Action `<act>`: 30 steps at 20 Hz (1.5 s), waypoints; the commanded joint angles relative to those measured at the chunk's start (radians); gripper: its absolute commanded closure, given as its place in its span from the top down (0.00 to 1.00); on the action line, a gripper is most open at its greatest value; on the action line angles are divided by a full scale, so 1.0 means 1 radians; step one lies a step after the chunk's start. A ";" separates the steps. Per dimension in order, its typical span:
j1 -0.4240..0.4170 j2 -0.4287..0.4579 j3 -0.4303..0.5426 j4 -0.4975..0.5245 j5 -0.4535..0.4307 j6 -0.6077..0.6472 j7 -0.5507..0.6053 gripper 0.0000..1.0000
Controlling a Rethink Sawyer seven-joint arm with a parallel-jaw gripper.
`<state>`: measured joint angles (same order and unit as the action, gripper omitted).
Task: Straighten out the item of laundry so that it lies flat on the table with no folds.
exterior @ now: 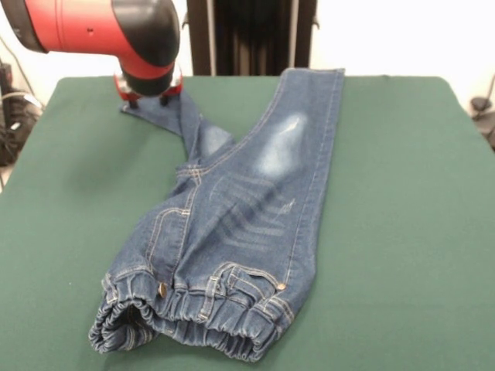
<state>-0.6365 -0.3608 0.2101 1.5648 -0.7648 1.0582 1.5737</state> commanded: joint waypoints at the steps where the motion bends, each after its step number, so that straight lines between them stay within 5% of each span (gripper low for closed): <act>1: 0.018 0.092 0.113 -0.061 -0.049 -0.048 -0.232 0.00; 30: -0.061 0.091 0.218 0.008 -0.002 0.014 -0.337 0.00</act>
<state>-0.7017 -0.3488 0.2673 1.5502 -0.7646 1.1150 1.5735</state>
